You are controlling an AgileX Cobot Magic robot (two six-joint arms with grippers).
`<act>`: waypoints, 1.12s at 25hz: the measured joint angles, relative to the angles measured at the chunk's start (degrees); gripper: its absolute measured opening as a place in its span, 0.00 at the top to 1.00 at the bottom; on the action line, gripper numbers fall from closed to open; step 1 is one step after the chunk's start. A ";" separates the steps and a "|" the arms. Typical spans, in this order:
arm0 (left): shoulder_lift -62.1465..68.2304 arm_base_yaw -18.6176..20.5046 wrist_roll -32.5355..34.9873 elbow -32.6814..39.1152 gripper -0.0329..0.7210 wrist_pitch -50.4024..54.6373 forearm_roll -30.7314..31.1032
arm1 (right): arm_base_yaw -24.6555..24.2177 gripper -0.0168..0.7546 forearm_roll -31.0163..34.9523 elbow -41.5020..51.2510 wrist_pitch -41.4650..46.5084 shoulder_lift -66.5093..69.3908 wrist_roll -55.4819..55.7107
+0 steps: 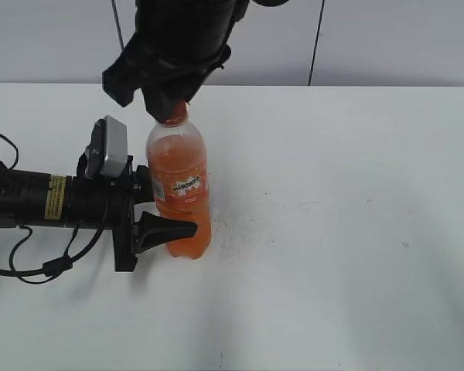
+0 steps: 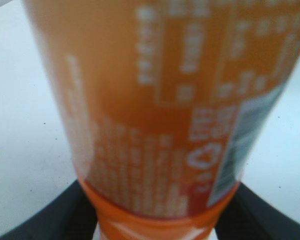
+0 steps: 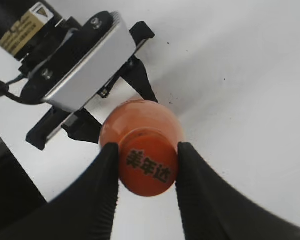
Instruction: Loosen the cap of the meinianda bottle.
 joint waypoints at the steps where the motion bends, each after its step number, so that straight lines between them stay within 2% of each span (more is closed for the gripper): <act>1: 0.00 0.00 0.07 0.00 0.42 0.00 0.00 | 0.00 0.64 0.09 0.00 0.00 0.00 -3.17; 4: 0.00 0.00 0.08 0.00 0.42 -0.06 0.00 | 0.00 0.64 0.40 0.00 0.00 0.00 -15.53; 11: 0.00 0.00 0.08 0.00 0.42 0.06 -0.28 | 0.00 0.65 -0.64 -0.10 -0.10 -0.05 -53.12; 13: 0.00 0.00 -0.47 0.00 0.42 0.26 -0.70 | 0.04 0.75 -1.02 -0.17 -0.48 -0.05 -58.83; 17: 0.00 0.00 -0.77 0.00 0.42 0.32 -0.81 | 0.04 0.82 -1.07 -0.17 -0.48 -0.16 -61.86; 23: 0.00 0.00 -0.77 0.00 0.42 0.32 -0.81 | 0.04 0.81 -1.07 -0.17 -0.48 -0.26 -59.99; 25: 0.00 0.00 -0.63 0.00 0.42 0.25 -0.76 | 0.04 0.73 -0.67 -0.17 -0.37 -0.50 -57.75; 28: 0.00 0.00 -0.14 0.00 0.42 0.13 -0.43 | 0.04 0.55 -0.24 -0.17 -0.23 -1.29 -52.69</act>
